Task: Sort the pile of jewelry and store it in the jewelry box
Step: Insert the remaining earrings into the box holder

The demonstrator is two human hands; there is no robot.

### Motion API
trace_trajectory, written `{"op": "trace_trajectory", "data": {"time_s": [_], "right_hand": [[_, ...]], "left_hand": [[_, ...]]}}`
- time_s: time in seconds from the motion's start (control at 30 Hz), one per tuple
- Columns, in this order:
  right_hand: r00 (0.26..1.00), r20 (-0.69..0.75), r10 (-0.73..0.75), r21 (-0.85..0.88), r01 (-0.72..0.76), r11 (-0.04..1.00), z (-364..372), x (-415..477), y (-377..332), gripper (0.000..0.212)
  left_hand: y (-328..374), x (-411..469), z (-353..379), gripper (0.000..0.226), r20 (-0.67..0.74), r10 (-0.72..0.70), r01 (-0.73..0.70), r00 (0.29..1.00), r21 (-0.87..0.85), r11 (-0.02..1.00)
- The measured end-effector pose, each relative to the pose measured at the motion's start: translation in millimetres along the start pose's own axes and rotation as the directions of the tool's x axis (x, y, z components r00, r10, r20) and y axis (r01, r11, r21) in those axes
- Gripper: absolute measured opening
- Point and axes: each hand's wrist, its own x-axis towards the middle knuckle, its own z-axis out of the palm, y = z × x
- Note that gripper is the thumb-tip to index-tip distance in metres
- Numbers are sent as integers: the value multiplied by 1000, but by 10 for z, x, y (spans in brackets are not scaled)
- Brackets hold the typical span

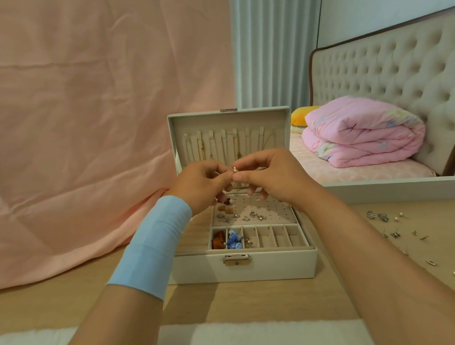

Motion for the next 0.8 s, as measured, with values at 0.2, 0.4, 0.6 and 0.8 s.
{"op": "trace_trajectory", "data": {"time_s": [0.2,0.4,0.6,0.8], "right_hand": [[998,-28,48,-30,-49,998,35,-12,45,15],[999,24,22,-518,-6,855,128,-36,138,7],[998,45,-34,-672,55,739,214,-29,97,6],[994,63,-90,-743,107,661,221,-38,96,9]], "left_hand": [[-64,-47,-10,14,19,-14,15,1000,-46,999],[-180,7,-83,8,-91,-50,47,995,-34,998],[-191,7,-97,11,-103,-55,45,993,-94,995],[-181,-9,-103,10,-83,-54,43,995,-127,991]]}}
